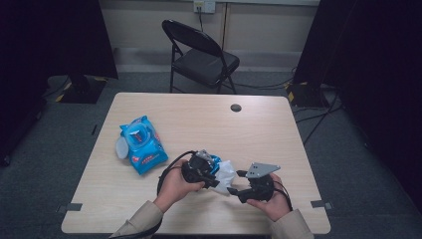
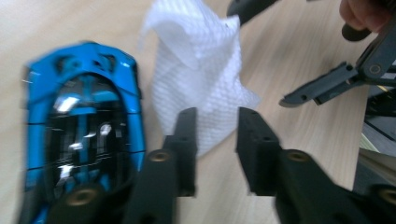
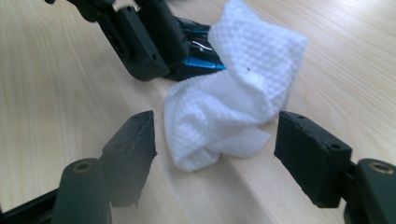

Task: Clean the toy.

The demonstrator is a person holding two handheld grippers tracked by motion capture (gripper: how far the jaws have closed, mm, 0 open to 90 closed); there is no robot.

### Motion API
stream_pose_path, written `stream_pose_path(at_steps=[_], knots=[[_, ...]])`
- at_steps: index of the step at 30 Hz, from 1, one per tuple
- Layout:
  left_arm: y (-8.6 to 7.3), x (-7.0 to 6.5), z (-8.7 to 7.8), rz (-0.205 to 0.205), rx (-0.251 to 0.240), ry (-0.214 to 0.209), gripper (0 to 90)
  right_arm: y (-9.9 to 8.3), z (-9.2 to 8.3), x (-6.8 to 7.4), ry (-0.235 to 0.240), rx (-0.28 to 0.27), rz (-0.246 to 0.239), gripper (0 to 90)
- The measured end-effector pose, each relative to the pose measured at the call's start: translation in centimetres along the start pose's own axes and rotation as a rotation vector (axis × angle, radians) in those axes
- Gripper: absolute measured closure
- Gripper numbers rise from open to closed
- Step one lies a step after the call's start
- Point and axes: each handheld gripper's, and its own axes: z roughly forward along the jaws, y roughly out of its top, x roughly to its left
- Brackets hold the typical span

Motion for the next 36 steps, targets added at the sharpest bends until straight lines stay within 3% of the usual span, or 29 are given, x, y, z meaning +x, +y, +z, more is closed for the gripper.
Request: stream_pose_path(at_steps=[5, 8, 12, 17, 24, 26, 29, 36], knots=[[-1.0, 0.5, -1.7, 0.022, -0.055, 0.042, 45.5, 0.7, 0.1, 0.3, 0.007, -0.019, -0.003, 30.3], [-1.9, 1.0, -2.5, -0.002, -0.077, 0.074, 35.2, 1.0, 0.1, 0.2, 0.009, -0.033, 0.000, 31.2], [-3.0, 1.7, -3.4, -0.005, -0.091, 0.126, 24.6, 1.5, 0.3, 0.0, -0.008, -0.034, -0.011, 30.8], [-4.7, 2.7, -3.8, -0.040, -0.090, 0.159, 21.8, 1.9, 0.3, -0.3, -0.016, -0.043, -0.011, 29.9], [-6.3, 3.2, -3.3, -0.031, -0.068, 0.199, 20.1, 2.3, 1.3, 0.1, -0.002, -0.028, -0.030, 28.2], [-6.5, 3.3, -2.8, -0.033, -0.063, 0.210, 18.3, 2.4, 1.8, 0.4, 0.005, -0.019, -0.046, 34.1], [-7.0, 3.7, -2.0, -0.051, -0.079, 0.186, 15.3, 2.3, 2.5, 0.7, 0.010, -0.005, -0.070, 37.1], [-7.8, 3.6, -0.6, 0.028, -0.077, 0.227, 16.7, 1.7, 3.5, 1.1, 0.025, 0.026, -0.079, 42.4]])
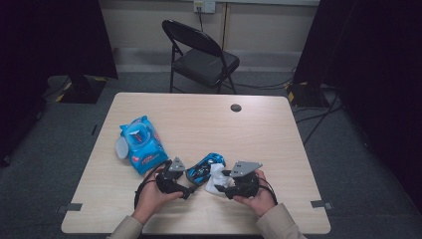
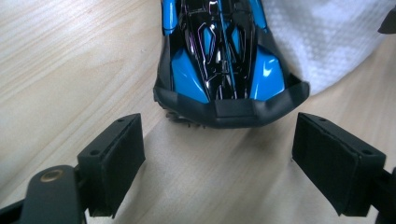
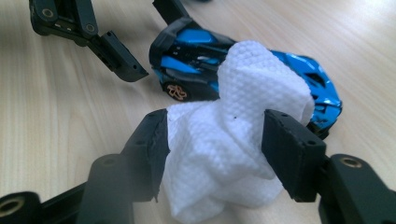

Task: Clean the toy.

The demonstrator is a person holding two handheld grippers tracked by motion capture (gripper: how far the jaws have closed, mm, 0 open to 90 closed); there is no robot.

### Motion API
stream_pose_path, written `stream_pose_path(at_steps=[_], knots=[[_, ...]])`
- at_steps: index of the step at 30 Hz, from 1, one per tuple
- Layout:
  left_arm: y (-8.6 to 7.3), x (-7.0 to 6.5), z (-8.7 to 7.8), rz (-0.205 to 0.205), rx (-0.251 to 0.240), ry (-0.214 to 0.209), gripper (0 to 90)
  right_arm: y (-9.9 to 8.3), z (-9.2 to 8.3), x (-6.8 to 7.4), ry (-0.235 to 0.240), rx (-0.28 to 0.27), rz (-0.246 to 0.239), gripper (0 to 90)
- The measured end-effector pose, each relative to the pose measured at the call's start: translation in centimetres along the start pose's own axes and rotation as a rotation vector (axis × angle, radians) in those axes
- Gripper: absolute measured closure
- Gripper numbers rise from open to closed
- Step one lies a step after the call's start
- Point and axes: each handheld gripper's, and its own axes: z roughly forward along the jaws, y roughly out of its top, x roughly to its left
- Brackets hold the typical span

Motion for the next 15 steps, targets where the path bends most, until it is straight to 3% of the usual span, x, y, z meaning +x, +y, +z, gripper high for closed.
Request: stream_pose_path(at_steps=[2, 5, 8, 15], knots=[[0.0, -0.1, 0.2, -0.012, -0.001, 0.001, 16.7, -0.2, 0.3, 0.1, 0.000, 0.013, -0.003, 43.9], [0.2, -0.1, 0.2, 0.009, -0.013, 0.005, 16.6, -0.6, 0.8, 0.1, 0.007, 0.037, -0.003, 46.7], [0.5, -0.1, 0.4, -0.013, -0.025, 0.005, 15.9, -0.8, 1.2, 0.2, 0.011, 0.057, 0.001, 48.1], [1.0, -0.5, 1.3, 0.007, -0.019, 0.008, 15.9, -1.1, 1.7, 0.3, 0.016, 0.079, 0.007, 48.7]])
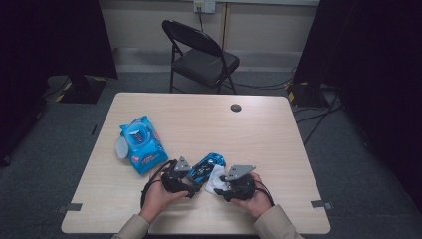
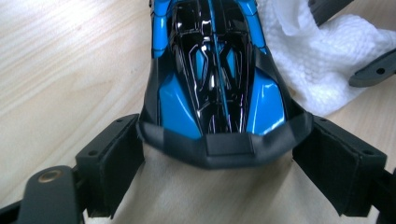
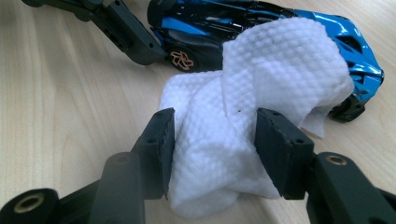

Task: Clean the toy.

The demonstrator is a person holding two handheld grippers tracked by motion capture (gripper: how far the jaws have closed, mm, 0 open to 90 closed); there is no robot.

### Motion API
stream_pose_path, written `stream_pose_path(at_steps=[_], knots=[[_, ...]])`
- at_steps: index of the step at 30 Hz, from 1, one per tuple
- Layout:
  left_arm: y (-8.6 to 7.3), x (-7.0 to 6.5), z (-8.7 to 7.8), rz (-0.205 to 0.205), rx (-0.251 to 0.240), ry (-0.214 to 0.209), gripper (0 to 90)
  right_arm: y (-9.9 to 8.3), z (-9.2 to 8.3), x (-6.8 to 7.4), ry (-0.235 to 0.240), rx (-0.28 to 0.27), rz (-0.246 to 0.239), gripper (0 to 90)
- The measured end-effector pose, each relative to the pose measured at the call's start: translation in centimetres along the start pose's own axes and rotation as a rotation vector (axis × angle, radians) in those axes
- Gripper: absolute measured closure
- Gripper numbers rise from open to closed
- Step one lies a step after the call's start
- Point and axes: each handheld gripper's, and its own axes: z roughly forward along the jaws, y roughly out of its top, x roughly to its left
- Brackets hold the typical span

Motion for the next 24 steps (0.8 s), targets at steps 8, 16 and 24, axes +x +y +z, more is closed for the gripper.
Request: stream_pose_path(at_steps=[8, 16, 24], knots=[[0.3, 0.1, 0.7, -0.015, -0.015, 0.008, 15.6, -0.1, 0.2, 0.0, -0.005, 0.003, 0.014, 53.8], [0.7, -0.5, 1.3, 0.023, -0.015, 0.026, 15.5, -0.2, 0.2, 0.0, -0.003, 0.002, 0.022, 57.1], [0.5, -0.3, 1.3, 0.020, -0.047, 0.033, 22.6, 0.0, 0.2, 0.0, 0.002, 0.012, 0.024, 65.6]])
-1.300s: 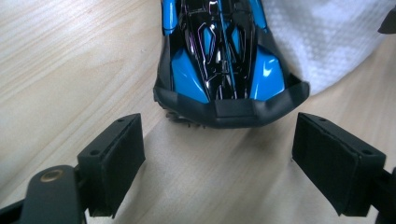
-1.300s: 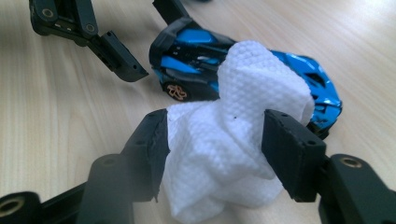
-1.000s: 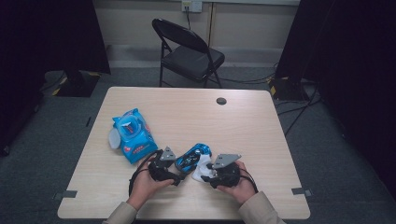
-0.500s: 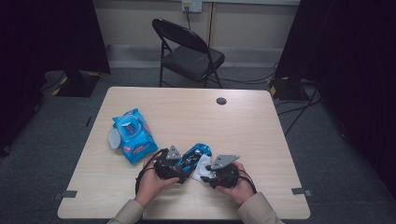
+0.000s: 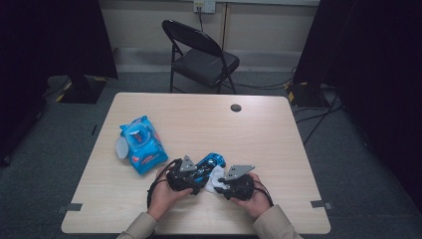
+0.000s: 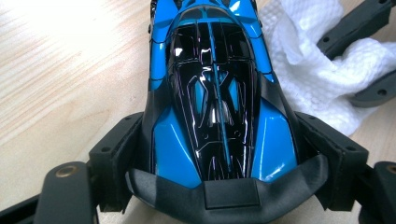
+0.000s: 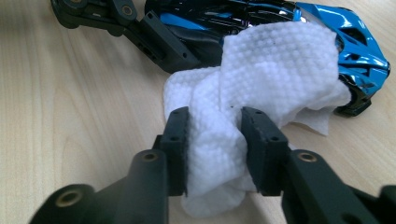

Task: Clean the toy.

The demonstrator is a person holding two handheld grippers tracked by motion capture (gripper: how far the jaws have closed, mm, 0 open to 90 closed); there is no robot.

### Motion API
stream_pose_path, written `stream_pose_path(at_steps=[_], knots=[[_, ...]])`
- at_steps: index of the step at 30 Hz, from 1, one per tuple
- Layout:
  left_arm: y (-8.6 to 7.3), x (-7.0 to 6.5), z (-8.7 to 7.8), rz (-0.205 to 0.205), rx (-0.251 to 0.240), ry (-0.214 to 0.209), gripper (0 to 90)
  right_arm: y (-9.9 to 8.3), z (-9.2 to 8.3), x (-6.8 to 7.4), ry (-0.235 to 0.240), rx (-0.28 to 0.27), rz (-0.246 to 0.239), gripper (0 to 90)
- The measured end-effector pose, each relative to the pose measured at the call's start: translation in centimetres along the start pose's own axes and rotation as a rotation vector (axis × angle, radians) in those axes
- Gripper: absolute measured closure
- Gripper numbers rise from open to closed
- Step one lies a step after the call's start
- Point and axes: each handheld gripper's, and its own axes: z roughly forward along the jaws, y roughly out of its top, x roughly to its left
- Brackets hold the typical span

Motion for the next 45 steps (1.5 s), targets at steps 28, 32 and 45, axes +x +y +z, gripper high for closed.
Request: stream_pose_path(at_steps=[28, 32, 45], knots=[[-1.4, 0.2, -1.3, 0.012, -0.018, -0.010, 23.2, 6.5, 2.2, 2.0, 0.103, -0.031, 0.056, 84.0], [-1.4, 0.2, -1.4, 0.013, -0.015, -0.010, 23.1, 6.9, 3.0, 2.1, 0.114, -0.021, 0.059, 84.3], [-1.4, 0.1, -1.4, 0.009, -0.013, -0.009, 23.3, 6.4, 2.1, -0.1, 0.030, 0.030, 0.104, 85.2]])
